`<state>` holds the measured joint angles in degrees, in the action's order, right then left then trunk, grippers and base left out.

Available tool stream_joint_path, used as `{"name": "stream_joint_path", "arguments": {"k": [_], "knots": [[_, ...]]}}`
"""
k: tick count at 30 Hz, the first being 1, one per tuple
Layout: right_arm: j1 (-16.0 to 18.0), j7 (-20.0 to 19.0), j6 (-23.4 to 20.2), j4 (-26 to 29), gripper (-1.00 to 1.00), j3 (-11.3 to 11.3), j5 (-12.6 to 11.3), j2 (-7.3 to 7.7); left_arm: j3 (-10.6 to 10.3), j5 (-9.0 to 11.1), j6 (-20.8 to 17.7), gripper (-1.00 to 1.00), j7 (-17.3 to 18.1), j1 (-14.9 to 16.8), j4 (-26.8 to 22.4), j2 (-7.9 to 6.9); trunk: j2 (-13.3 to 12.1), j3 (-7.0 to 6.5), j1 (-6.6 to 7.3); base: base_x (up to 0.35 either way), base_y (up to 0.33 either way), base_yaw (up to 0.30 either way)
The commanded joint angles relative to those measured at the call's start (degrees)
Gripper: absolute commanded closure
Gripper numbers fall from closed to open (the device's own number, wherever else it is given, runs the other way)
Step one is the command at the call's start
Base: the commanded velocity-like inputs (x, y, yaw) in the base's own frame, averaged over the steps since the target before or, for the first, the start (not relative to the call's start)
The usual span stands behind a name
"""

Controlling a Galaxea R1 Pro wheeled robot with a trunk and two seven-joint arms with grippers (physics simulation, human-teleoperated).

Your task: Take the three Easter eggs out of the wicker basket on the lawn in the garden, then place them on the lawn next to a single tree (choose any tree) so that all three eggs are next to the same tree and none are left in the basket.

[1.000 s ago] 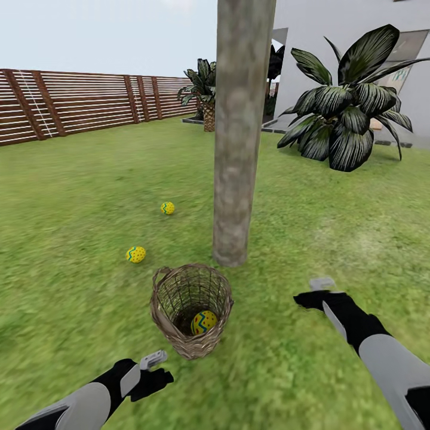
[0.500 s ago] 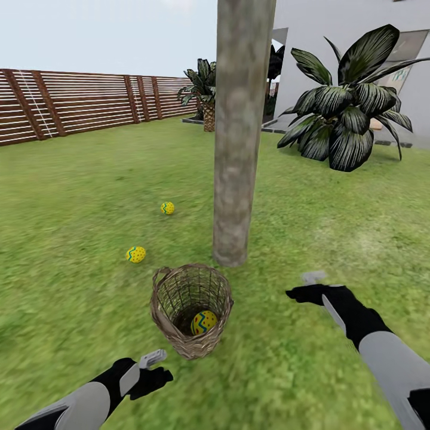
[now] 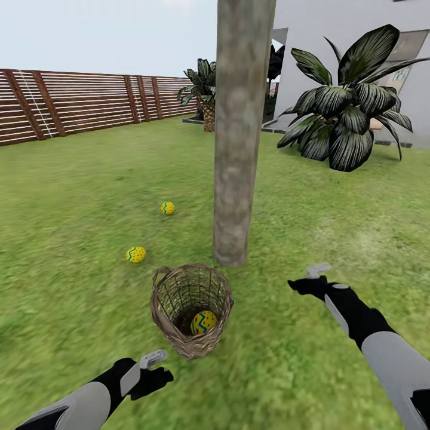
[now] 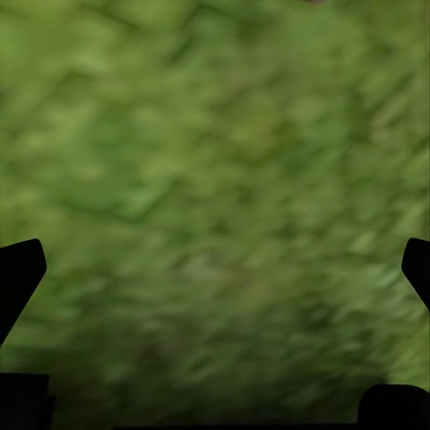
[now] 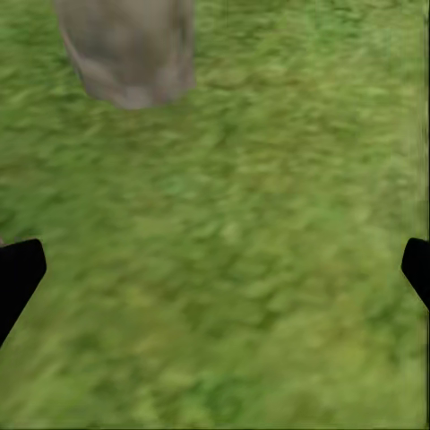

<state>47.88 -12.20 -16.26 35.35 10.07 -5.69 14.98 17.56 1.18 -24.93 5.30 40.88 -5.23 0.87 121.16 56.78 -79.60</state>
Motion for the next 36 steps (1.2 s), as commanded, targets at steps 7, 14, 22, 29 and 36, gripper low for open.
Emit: {"name": "stream_joint_path", "arguments": {"k": [7,14,22,29,36], "knots": [[0.0,0.2,4.9,0.0,-1.0,-5.0,-0.5,0.68,0.2,0.1,-0.4,-1.0,0.1,0.0,-0.1,0.01,0.0,0.05,0.01,0.0,0.0,0.0],[0.0,-0.3,6.2,0.4,-1.0,-5.6,-0.2,0.55,0.1,0.1,-0.4,-1.0,0.1,0.0,-0.1,0.01,0.0,0.05,0.01,0.0,0.0,0.0],[0.0,-0.2,6.3,0.2,-1.0,-5.7,0.0,0.68,0.2,0.1,-0.4,-1.0,0.1,0.0,-0.2,-0.09,0.0,0.05,0.01,0.0,0.0,0.0],[0.0,-0.2,6.3,0.2,-1.0,-5.7,0.0,0.75,0.1,0.1,-0.4,-1.0,0.1,0.0,-0.1,-0.02,0.0,0.05,0.01,0.02,-0.031,0.0],[0.0,-0.2,6.3,0.1,-1.0,-5.7,-0.1,0.75,0.1,0.1,-0.4,-1.0,0.1,0.0,-0.2,0.0,0.0,0.05,0.01,0.197,-0.223,0.0]]}}
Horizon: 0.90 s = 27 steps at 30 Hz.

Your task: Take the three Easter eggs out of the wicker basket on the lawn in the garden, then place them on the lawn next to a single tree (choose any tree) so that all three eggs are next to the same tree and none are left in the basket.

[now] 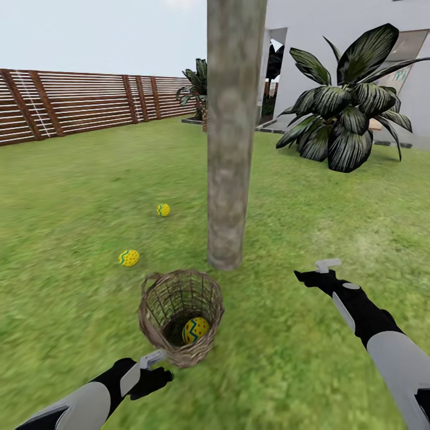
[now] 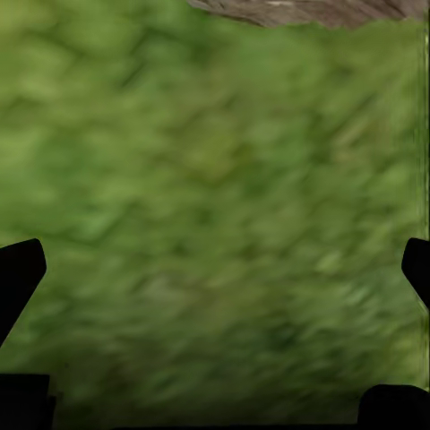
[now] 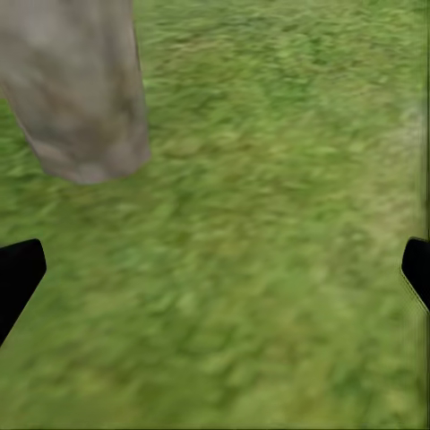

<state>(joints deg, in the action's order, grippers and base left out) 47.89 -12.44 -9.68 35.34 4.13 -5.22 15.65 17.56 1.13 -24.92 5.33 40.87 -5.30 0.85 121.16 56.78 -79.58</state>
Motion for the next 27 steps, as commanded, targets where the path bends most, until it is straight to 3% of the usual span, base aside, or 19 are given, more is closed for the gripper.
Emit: {"name": "stream_joint_path", "arguments": {"k": [1,10,27], "knots": [[0.0,0.1,-0.3,0.1,-1.0,0.3,-0.6,0.08,0.1,0.1,-0.4,-1.0,0.0,0.0,-0.1,0.02,0.0,0.05,-0.02,0.239,-0.234,0.0],[0.0,0.1,-0.5,0.0,-1.0,0.3,-0.5,-0.22,0.3,0.2,-0.4,-1.0,0.0,0.0,-0.1,-0.2,0.0,0.05,-0.02,0.245,-0.156,0.0],[0.0,0.1,-0.5,-1.1,-1.0,0.4,-0.5,-0.47,0.3,0.2,-0.4,-1.0,-0.3,0.0,-0.1,-0.15,0.0,0.05,-0.02,0.008,-0.001,0.0]]}}
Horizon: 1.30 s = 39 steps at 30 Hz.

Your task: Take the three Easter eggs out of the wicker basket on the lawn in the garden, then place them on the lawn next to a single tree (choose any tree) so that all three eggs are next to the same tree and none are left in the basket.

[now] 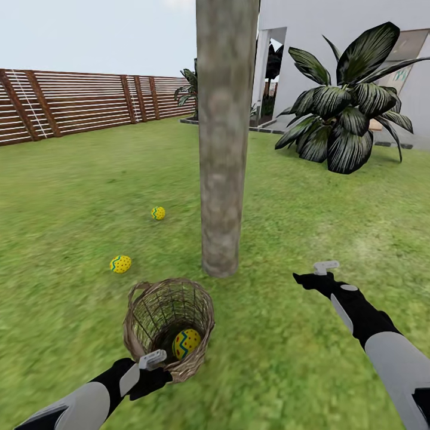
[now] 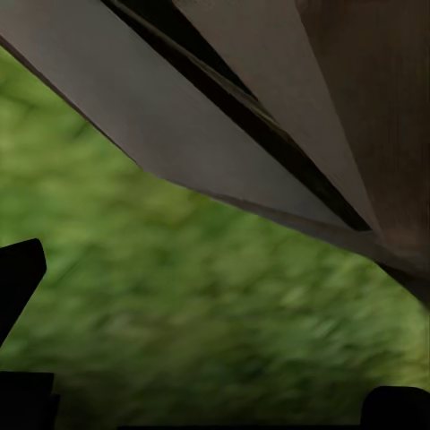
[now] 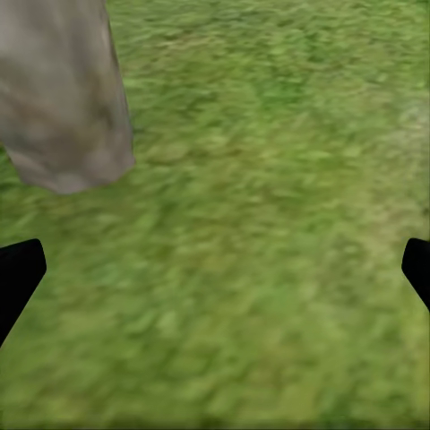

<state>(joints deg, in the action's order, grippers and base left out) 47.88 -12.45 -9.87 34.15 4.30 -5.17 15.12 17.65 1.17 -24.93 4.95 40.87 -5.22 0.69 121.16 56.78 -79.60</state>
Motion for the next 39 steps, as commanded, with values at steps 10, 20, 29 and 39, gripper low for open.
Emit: {"name": "stream_joint_path", "arguments": {"k": [10,20,29,39], "knots": [[0.0,0.1,-0.3,-0.1,-1.0,0.3,-0.5,-0.08,0.1,0.1,-0.4,-1.0,0.1,0.0,-0.1,0.09,0.0,0.05,0.01,0.0,0.0,0.0],[0.0,0.1,-0.3,-0.1,-1.0,0.3,-0.5,-0.09,0.1,0.2,-0.4,-1.0,0.1,0.0,0.0,0.1,0.0,0.05,0.01,0.0,0.0,0.0],[0.0,0.1,-0.3,-0.2,-1.0,0.3,-0.6,-0.11,0.2,0.2,-0.4,-1.0,0.1,0.0,-0.1,0.1,0.0,0.05,0.01,0.0,0.0,0.0],[0.0,0.2,-0.3,-0.2,-1.0,0.3,-0.5,-1.13,0.1,0.1,-0.4,-1.0,-0.1,0.0,0.3,0.18,-4.0,-1.75,2.2,0.0,0.0,0.0]]}}
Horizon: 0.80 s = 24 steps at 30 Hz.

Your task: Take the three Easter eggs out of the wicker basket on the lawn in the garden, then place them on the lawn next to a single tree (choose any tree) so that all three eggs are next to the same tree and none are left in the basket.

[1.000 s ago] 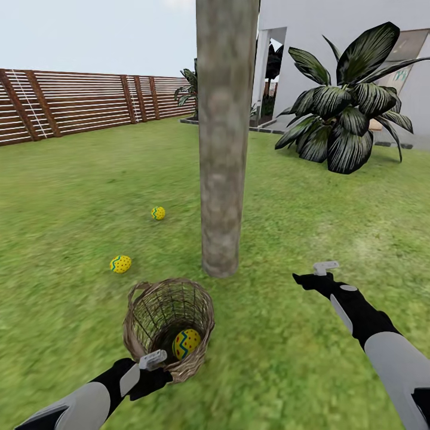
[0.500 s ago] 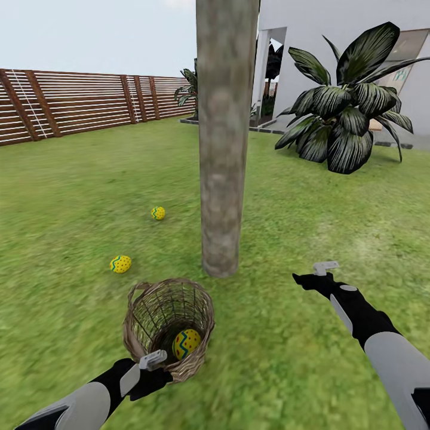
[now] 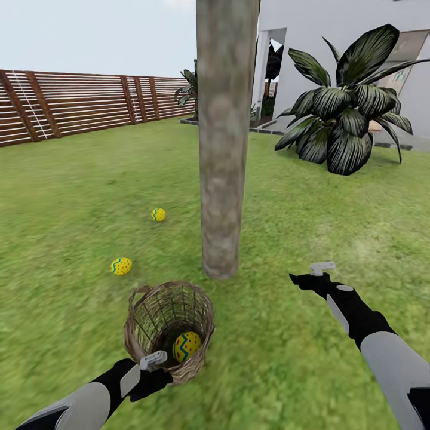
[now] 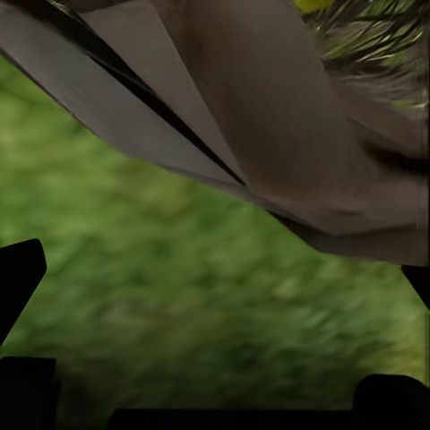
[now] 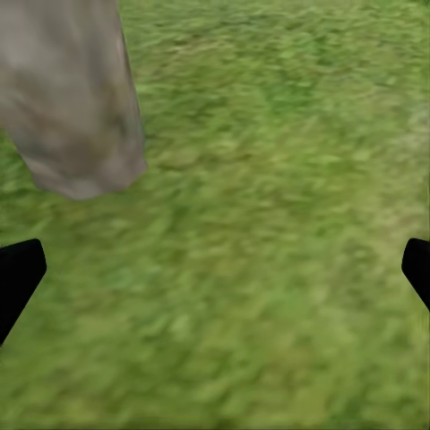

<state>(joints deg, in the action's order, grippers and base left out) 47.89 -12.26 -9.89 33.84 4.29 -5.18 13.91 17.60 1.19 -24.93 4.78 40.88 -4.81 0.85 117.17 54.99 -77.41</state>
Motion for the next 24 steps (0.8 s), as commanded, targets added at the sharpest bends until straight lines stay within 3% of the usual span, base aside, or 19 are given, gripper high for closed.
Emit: {"name": "stream_joint_path", "arguments": {"k": [1,24], "knots": [[0.0,0.1,-0.3,0.1,-1.0,0.3,-0.5,0.07,0.1,0.1,-0.4,-1.0,0.1,0.0,-0.1,0.02,-0.4,-0.14,0.23,0.0,0.0,0.0],[0.0,0.1,-0.3,0.1,-1.0,0.3,-0.5,-0.02,0.1,0.2,-0.4,-1.0,0.1,0.0,0.0,0.02,-9.6,-4.27,5.28,0.0,0.0,0.0]]}}
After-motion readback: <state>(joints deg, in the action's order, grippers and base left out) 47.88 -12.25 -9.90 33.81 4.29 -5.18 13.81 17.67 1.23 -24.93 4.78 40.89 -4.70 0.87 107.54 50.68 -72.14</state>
